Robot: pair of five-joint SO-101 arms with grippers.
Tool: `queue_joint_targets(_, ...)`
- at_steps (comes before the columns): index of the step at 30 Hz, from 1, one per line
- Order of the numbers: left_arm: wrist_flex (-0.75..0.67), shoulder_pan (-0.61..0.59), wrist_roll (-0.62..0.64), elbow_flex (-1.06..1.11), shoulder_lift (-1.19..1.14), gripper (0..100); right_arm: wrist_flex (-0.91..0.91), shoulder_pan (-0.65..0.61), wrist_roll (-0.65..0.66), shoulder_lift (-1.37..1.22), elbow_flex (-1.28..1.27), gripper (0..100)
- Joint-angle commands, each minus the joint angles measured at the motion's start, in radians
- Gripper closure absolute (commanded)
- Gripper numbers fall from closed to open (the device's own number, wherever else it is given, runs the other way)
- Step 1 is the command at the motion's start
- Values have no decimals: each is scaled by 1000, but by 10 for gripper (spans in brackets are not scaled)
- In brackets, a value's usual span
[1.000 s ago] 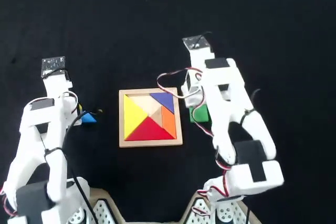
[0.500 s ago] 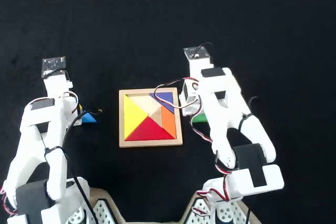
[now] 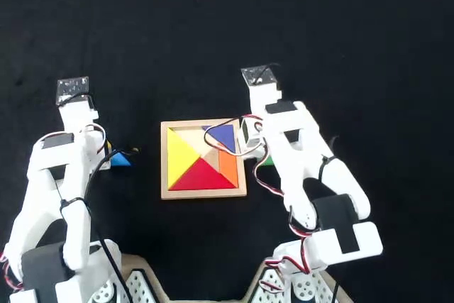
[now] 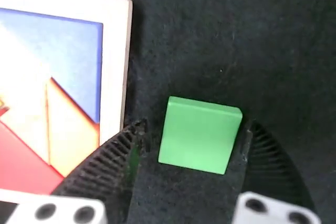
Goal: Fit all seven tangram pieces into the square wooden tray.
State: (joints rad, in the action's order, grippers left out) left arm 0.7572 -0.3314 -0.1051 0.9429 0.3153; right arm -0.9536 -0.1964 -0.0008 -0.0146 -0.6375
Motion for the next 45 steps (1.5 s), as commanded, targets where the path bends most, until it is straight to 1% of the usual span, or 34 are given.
queue_joint_targets(1,-15,7,5,-4,-2,891,12,5,-2,15,7,709)
queue_joint_targets(4,-15,7,5,-4,-3,891,25,38,-2,-56,36,710)
queue_joint_targets(8,-15,7,5,-4,-3,891,-49,44,-2,-128,117,710)
queue_joint_targets(10,-15,7,5,-4,-3,891,-55,44,-2,-139,125,717)
queue_joint_targets(16,-15,7,5,-4,-3,891,-54,48,0,-139,130,850)
queue_joint_targets(19,-15,7,5,-4,-5,892,-54,48,2,-133,137,898)
queue_joint_targets(23,-15,7,5,-4,-5,893,-68,44,28,-73,142,920)
queue_joint_targets(26,-15,7,5,-4,-5,894,-120,32,66,39,148,920)
queue_joint_targets(29,-17,7,5,-4,-5,894,-152,-38,117,165,156,919)
queue_joint_targets(31,-17,7,5,-4,-5,894,-153,-110,144,225,160,918)
queue_joint_targets(34,-17,7,5,-4,-5,895,-160,-207,146,239,208,918)
queue_joint_targets(39,-17,7,5,-4,-6,895,-155,-288,169,94,331,918)
queue_joint_targets(42,-17,7,5,-4,-6,895,-155,-318,276,-36,423,918)
queue_joint_targets(45,-17,7,5,-4,-6,895,-153,-342,301,-145,495,920)
